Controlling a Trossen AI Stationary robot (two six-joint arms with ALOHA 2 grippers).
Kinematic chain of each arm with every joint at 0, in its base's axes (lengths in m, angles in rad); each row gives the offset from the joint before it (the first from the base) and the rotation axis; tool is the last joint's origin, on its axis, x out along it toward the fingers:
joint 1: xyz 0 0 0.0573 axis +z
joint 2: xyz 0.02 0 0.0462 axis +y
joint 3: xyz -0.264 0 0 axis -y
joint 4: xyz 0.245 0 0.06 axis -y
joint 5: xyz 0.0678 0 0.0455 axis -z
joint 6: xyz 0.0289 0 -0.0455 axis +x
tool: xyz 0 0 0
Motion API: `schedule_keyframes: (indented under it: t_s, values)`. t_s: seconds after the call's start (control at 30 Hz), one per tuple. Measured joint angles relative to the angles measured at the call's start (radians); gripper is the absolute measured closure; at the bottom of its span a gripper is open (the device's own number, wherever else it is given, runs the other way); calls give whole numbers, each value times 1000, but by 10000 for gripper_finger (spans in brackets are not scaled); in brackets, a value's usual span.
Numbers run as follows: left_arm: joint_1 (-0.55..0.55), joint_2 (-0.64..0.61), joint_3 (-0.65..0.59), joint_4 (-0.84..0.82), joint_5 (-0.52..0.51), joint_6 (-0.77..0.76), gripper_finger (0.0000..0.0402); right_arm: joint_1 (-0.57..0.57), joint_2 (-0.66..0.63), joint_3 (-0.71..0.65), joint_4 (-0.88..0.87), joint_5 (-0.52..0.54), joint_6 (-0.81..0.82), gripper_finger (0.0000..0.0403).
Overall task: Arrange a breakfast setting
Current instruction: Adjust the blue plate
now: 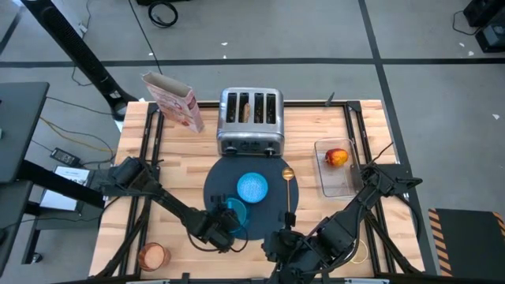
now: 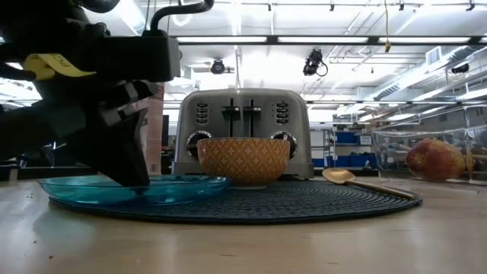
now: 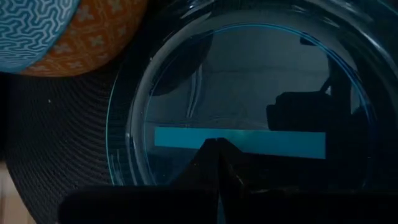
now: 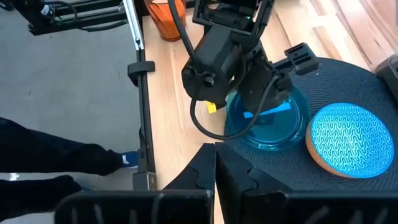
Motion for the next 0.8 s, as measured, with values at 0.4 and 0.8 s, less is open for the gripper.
schedule_keyframes:
  t_s: [0.4, 0.8]
  values:
    - [-20, -9, 2, -15, 62, -29, 399, -12, 0, 0, 0, -16, -9, 396]
    - [-32, -37, -1, -61, 100, -36, 397, -22, 0, 0, 0, -18, -7, 396]
